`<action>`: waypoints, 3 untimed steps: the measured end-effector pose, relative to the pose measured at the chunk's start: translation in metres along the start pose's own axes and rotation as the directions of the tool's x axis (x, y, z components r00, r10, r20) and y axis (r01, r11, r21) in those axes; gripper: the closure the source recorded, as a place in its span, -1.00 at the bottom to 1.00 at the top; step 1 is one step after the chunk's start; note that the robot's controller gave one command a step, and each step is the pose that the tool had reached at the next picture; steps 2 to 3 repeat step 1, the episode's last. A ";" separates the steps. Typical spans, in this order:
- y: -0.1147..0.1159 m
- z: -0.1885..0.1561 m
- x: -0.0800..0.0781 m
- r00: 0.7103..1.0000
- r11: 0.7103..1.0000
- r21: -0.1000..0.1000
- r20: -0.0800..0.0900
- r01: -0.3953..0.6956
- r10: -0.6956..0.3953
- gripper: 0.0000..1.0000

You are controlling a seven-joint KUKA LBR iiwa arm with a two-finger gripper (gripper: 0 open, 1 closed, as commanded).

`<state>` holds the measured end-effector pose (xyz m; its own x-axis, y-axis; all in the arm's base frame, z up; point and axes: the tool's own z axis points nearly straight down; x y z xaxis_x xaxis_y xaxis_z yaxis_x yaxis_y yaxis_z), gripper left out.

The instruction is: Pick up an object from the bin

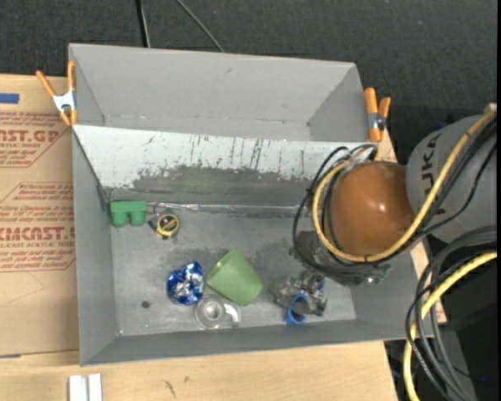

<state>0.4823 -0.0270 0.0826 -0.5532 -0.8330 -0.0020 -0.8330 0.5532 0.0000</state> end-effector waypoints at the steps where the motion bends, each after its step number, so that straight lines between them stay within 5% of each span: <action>1: -0.025 -0.174 0.009 1.000 1.000 0.007 0.003 -0.004 0.004 1.00; 3: -0.025 -0.174 0.009 1.000 1.000 0.007 0.003 -0.004 0.004 1.00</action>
Offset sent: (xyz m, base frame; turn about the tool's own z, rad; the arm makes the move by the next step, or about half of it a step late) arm 0.0142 -0.0221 0.1694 0.0004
